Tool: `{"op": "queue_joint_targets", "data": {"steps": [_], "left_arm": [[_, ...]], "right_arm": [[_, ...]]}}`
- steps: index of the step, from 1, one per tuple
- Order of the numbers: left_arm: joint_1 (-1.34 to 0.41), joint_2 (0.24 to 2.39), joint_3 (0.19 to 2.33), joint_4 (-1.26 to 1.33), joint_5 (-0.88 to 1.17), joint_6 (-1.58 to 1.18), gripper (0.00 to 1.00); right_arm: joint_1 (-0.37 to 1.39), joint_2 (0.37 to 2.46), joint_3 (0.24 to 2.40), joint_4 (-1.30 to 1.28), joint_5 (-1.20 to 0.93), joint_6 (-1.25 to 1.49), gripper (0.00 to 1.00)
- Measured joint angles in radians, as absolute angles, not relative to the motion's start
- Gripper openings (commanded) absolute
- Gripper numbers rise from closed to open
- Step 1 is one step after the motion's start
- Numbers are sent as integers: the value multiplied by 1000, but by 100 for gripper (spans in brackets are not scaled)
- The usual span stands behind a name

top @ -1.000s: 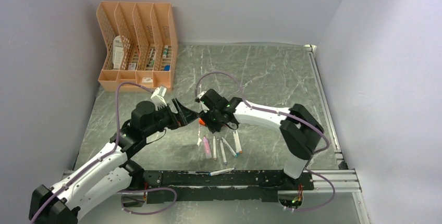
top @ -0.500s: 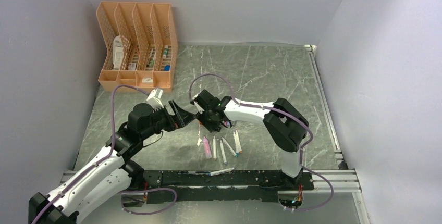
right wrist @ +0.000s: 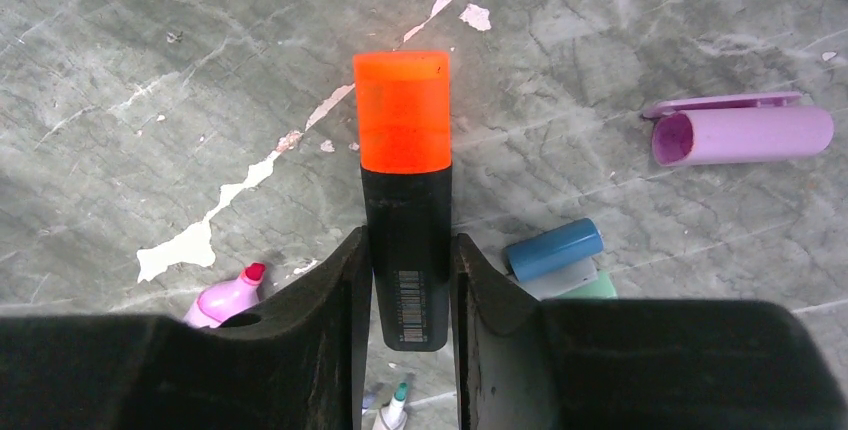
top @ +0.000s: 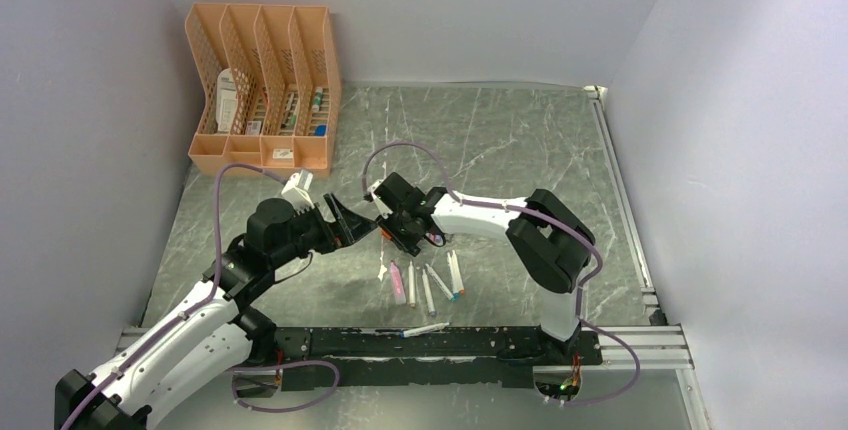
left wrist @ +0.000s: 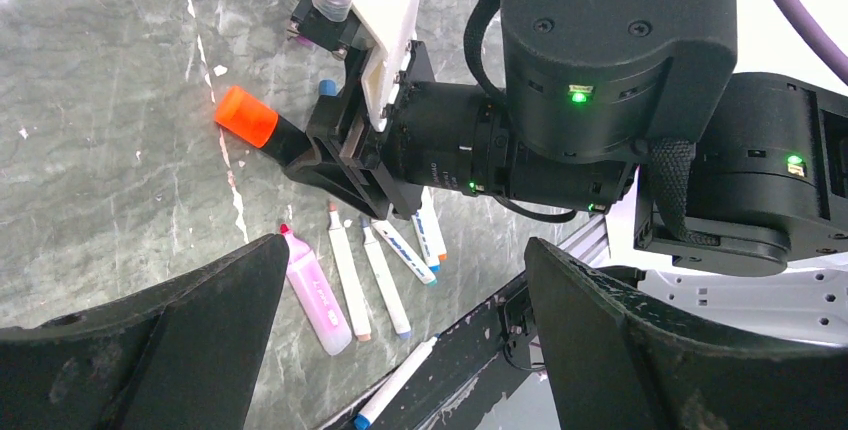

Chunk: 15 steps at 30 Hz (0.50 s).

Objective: Open the pen caps

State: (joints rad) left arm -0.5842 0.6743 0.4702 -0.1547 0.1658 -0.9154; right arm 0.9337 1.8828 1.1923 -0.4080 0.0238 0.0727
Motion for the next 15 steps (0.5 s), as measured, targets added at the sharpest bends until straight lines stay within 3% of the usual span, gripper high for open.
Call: {"op": "queue_joint_targets", "data": {"steps": [15], "left_arm": [[-583,637,406,-83,37,-981,99]], "right_arm": [[825,1792,1140,-332,-134,105,4]]}}
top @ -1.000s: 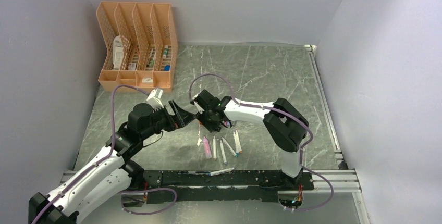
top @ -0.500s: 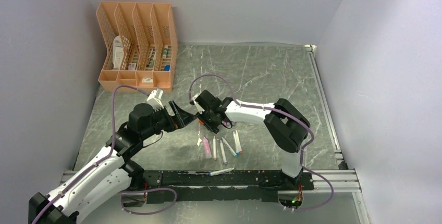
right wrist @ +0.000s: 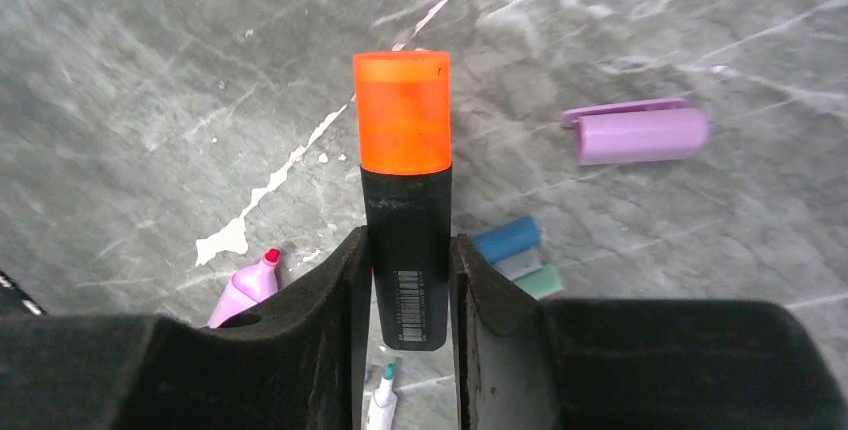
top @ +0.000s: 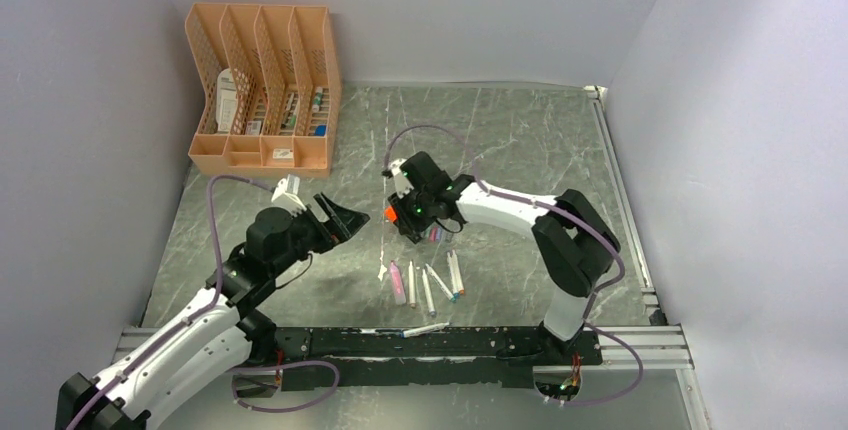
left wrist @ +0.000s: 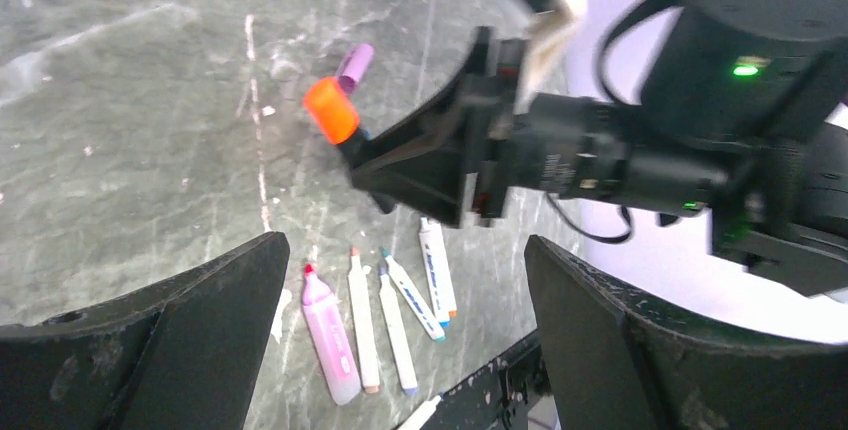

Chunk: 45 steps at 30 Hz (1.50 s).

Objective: Open the pen caps

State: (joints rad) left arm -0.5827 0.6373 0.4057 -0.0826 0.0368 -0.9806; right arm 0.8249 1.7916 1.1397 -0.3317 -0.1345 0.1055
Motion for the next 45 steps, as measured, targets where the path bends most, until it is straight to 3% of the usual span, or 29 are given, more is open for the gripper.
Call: {"op": "queue_joint_targets", "data": {"steps": [10,22,32,39,45], "left_arm": [[-557,803,225,192,-16,-1121,99],[-551,1172,222,645,-2,-1228,97],[-553,1372,281,850,33,-1292,96],[-580,1436,319,888,39,-1314,83],[-625,1472,341,904,39,-1321,56]], "right_arm": [[746,1679,1095,-277,-288,159,5],[755,1617,1063,-249,-341,195,5],[774,1617,1063,-248,-348,202,5],[776,1618,1064,-247,-348,202,5],[776,1618,1068,-250,-348,201,5]]}}
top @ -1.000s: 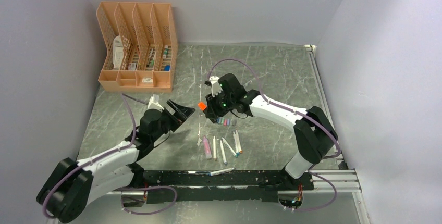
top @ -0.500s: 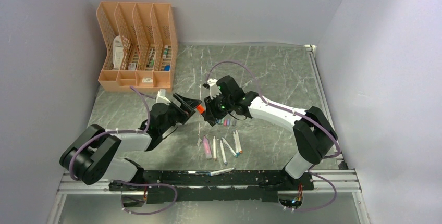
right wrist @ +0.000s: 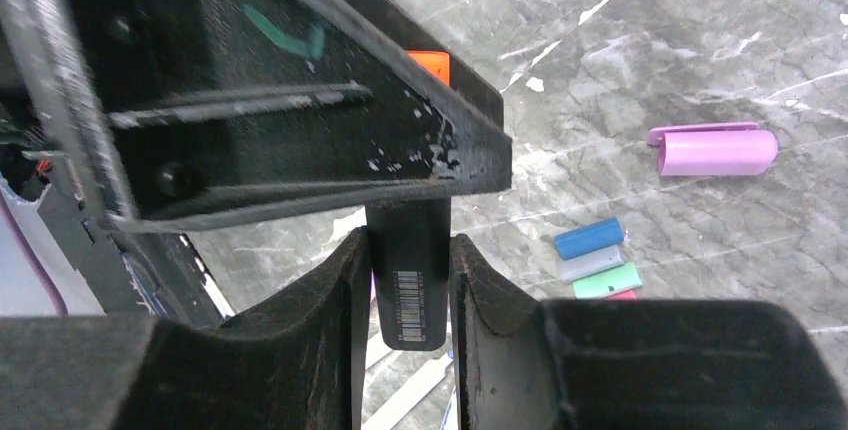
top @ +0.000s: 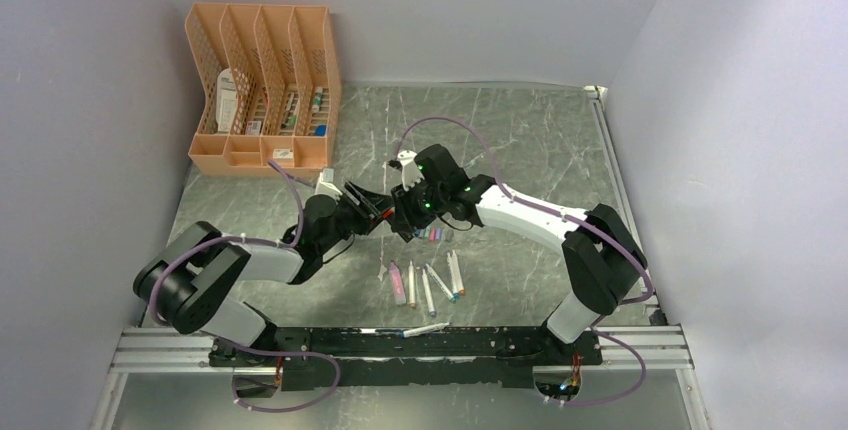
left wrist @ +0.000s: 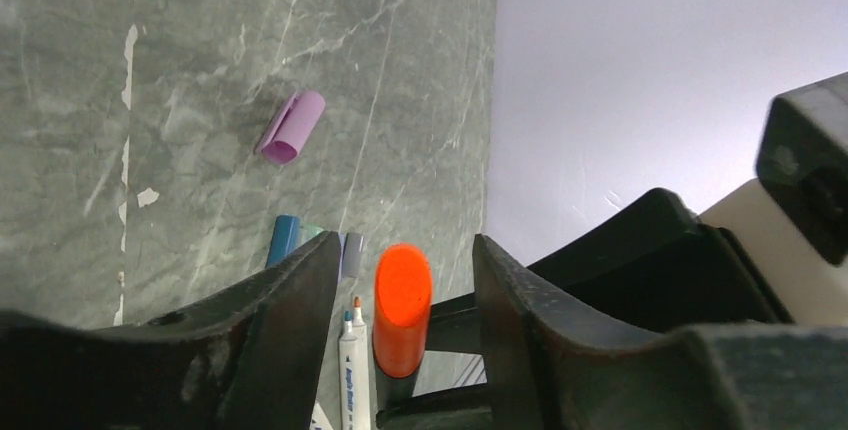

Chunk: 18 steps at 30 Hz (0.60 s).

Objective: Open the pen caps

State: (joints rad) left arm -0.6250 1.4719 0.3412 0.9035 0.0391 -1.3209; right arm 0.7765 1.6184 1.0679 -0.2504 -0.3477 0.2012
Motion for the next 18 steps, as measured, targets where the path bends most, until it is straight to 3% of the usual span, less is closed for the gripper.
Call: {"op": "queue_joint_targets", "data": {"steps": [3,6,7,10,15,18], "left_arm": [[-636,1491,342,908,39,-1319,41],[-640,1503,344,912,44,-1324,14],[-640,1506,346,916,49,-1320,11],[-641,1512,349,924,54,-1320,7],[-641,1517,370,898,73,-1298,7],[-641,1511,408,860,109,-1265,7]], "right_arm": [[776,1620,1075,-253,-345,201,5],[776,1620,1079,-255,-340,200,5],[776,1620,1079,-259,-337,200,5],[776,1621,1079,-262,-329,197,11],[775,1618,1079,-273,-323,199,34],[758,1588,1073,-290,-333,204,38]]}}
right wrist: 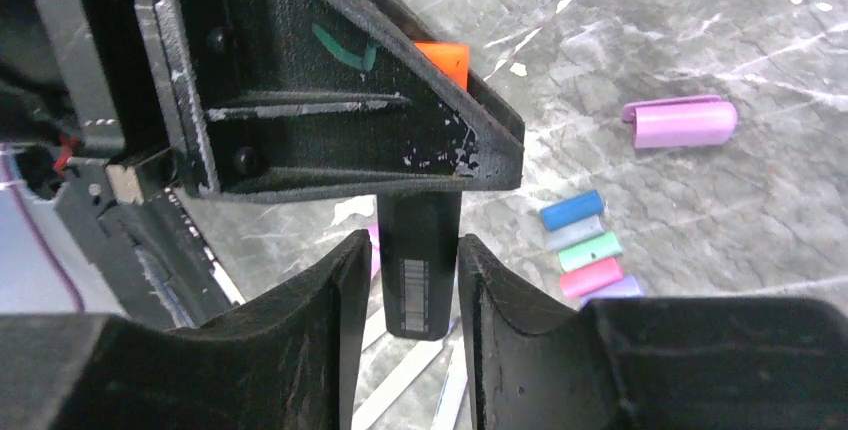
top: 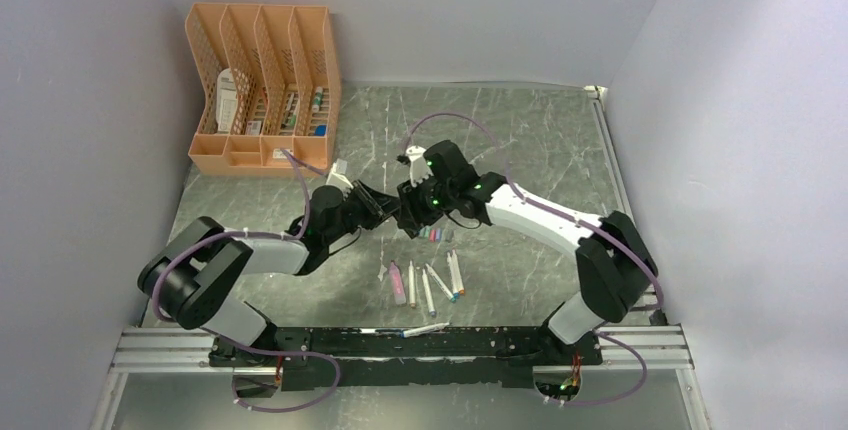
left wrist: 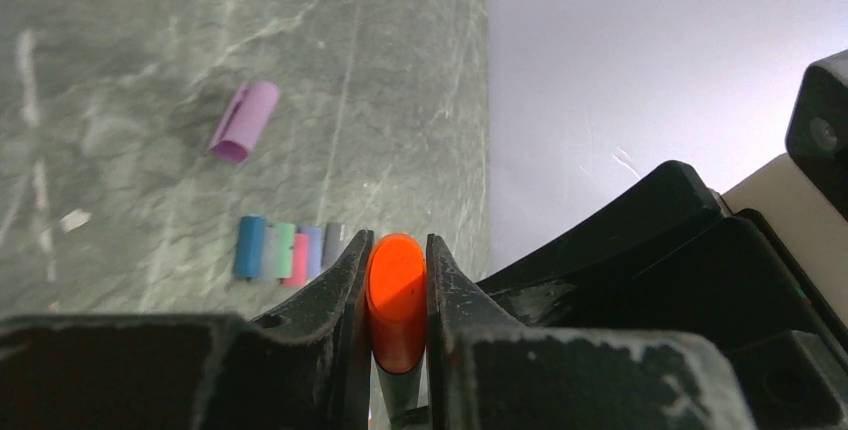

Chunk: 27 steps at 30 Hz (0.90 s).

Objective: Open the pen caps

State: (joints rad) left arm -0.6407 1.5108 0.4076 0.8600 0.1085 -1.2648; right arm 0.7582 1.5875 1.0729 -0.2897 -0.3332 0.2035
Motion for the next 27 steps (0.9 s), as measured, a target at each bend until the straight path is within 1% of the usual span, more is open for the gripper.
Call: {"op": "queue_joint_targets", "data": {"steps": [3,8,14,19,22,27], "left_arm": [[-640,1499,447,840,163,-1220,7],[-629,1474,471,813,255,-1145,7],[-619,1382,471,726,350,-1045,7],[-611,1212,486,560,379,-943,7],[-609,1125,516,445,378,-889,7],[-604,1037,563,291,373,-834,7]], "right_arm": [[722,1519,1053,-308,-379,206,43],[648,1396,1001,-318,-476,220,46],[615,1318,921,-321,-562,269,46],[624,1268,886,-353,-597,333,44],[704,1239,863,-376,-566,393,44],[955,1227,822,-448,-430,532,42]]}}
